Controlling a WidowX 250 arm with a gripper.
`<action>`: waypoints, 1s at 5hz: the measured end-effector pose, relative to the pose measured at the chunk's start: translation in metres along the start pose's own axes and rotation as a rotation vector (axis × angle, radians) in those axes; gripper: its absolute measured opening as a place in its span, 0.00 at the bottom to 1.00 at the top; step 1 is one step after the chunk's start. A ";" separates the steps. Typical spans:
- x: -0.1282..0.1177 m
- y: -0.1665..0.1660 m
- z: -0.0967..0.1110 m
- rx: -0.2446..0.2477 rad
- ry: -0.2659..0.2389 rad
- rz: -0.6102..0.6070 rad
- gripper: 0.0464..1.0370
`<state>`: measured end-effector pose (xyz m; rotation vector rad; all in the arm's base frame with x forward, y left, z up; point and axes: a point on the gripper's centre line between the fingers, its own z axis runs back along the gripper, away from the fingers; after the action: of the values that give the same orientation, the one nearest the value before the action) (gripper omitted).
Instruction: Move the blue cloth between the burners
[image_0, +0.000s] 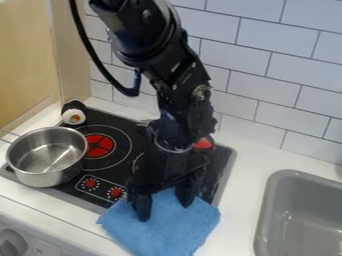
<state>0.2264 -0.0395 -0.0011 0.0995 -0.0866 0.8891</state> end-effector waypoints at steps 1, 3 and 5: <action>0.016 -0.006 0.001 -0.021 -0.012 0.033 0.96; 0.050 -0.012 -0.002 -0.039 -0.023 0.067 0.96; 0.090 0.015 -0.007 -0.018 -0.054 0.145 0.96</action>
<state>0.2715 0.0394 0.0035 0.1012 -0.1534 1.0308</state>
